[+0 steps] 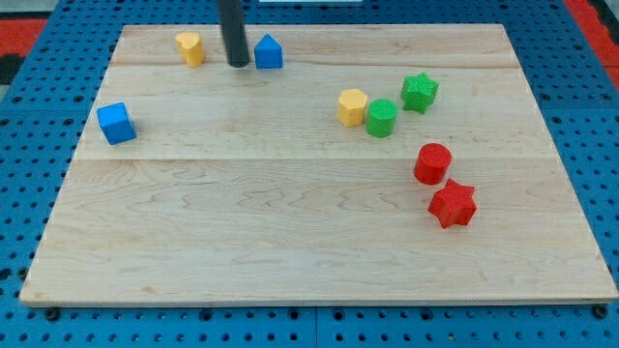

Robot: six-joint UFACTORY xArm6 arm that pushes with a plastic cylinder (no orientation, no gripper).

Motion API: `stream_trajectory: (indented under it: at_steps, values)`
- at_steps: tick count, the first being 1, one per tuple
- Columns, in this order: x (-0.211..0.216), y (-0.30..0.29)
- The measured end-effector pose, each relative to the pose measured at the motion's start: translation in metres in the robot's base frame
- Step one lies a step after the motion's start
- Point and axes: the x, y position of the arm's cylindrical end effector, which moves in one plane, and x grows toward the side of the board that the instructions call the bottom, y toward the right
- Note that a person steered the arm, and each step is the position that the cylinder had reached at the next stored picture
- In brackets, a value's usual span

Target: Place the blue triangle at the top center

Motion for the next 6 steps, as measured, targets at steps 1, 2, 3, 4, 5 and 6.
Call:
stream_trajectory:
  at_steps: [1, 2, 3, 4, 5, 6]
  values:
    - [-0.002, 0.029]
    - [-0.002, 0.036]
    - [-0.009, 0.033]
    - [-0.013, 0.053]
    - [-0.013, 0.088]
    - [0.003, 0.088]
